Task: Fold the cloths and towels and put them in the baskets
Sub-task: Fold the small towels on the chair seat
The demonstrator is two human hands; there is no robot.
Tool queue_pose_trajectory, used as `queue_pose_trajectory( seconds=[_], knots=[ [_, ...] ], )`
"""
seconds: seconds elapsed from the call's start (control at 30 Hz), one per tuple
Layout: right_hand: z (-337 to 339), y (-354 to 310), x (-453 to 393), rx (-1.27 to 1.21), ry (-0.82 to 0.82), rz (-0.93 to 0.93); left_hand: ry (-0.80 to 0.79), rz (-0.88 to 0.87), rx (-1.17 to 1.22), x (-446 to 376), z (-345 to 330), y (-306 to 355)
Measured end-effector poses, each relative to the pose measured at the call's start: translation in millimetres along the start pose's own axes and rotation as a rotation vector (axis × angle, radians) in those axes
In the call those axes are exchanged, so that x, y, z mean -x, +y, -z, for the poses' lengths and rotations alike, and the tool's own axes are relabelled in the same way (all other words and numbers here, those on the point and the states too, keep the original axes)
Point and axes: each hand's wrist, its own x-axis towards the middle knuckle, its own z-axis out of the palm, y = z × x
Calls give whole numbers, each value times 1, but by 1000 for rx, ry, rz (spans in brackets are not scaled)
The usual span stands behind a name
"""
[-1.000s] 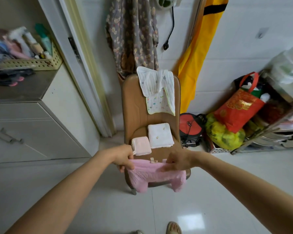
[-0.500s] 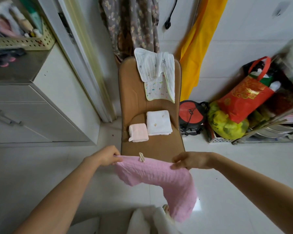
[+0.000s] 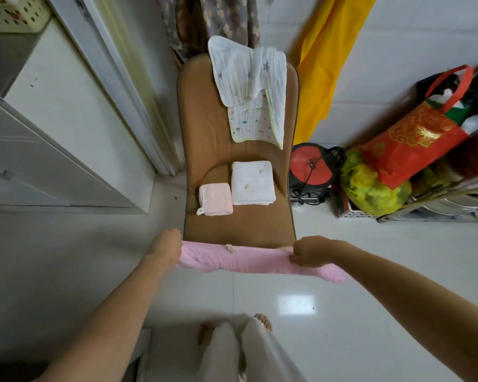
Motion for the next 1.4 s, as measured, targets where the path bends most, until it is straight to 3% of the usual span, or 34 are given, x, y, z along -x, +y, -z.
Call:
queue_pose_trajectory(
  seconds=[0.13, 0.23, 0.33, 0.43, 0.63, 0.83, 0.97, 1.03, 1.1, 1.23, 1.33, 1.4],
  knots=[
    [14, 43, -38, -95, 120, -84, 249, -11, 318, -32, 11, 8],
    [36, 59, -51, -242, 409, -130, 416, -51, 456, -46, 29, 20],
    [54, 65, -51, -381, 701, -126, 613, -126, 481, -51, 45, 30],
    [51, 70, -53, -335, 818, -52, 648, -186, 459, -53, 37, 33],
    [-14, 71, -92, -286, 775, -67, 483, -117, 422, -57, -37, 50],
    [-99, 73, -170, -135, 562, 21, 228, -23, 419, -102, -141, 60],
    [-144, 73, -213, -276, 506, 99, 39, -68, 311, -136, -192, 67],
    [-157, 74, -230, -444, 521, 115, 63, -93, 288, -151, -203, 76],
    [-165, 74, -243, -563, 594, 84, 204, -123, 293, -163, -205, 87],
    [-166, 81, -258, -867, 783, -90, 412, -149, 519, -190, -207, 111],
    [-159, 89, -265, -1186, 807, -377, 408, -98, 606, -205, -210, 125],
    [-159, 97, -274, -1415, 688, -618, 385, -110, 620, -208, -213, 137]
  ],
)
